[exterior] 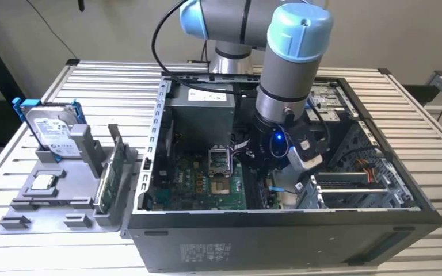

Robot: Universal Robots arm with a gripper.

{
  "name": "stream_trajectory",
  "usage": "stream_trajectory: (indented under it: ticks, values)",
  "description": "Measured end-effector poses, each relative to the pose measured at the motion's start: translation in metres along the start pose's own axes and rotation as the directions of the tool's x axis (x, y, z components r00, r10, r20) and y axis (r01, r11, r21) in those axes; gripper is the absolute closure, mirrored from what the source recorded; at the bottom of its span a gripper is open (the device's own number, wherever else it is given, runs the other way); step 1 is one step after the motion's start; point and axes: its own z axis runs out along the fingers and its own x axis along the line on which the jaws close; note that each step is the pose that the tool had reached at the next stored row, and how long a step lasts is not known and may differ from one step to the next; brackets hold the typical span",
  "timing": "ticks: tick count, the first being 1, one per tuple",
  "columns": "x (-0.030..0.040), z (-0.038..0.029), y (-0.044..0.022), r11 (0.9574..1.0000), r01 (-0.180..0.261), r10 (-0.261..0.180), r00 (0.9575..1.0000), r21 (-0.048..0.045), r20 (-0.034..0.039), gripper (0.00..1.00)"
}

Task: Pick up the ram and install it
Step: 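Insert the ram into the slot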

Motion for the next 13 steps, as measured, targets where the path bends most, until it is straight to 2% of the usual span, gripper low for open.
stream_trajectory:
  ticks: [1, 11, 13]
  values:
    - [0.0000, -0.0013, -0.0001, 1.0000, 0.000, 0.000, 1.0000, 0.0002, -0.0003, 0.78]
    - [-0.0004, -0.0462, -0.0017, 1.0000, 0.000, 0.000, 1.0000, 0.0001, -0.0013, 0.78]
    - [-0.0004, -0.0487, -0.0018, 1.0000, 0.000, 0.000, 1.0000, -0.0001, -0.0015, 0.78]
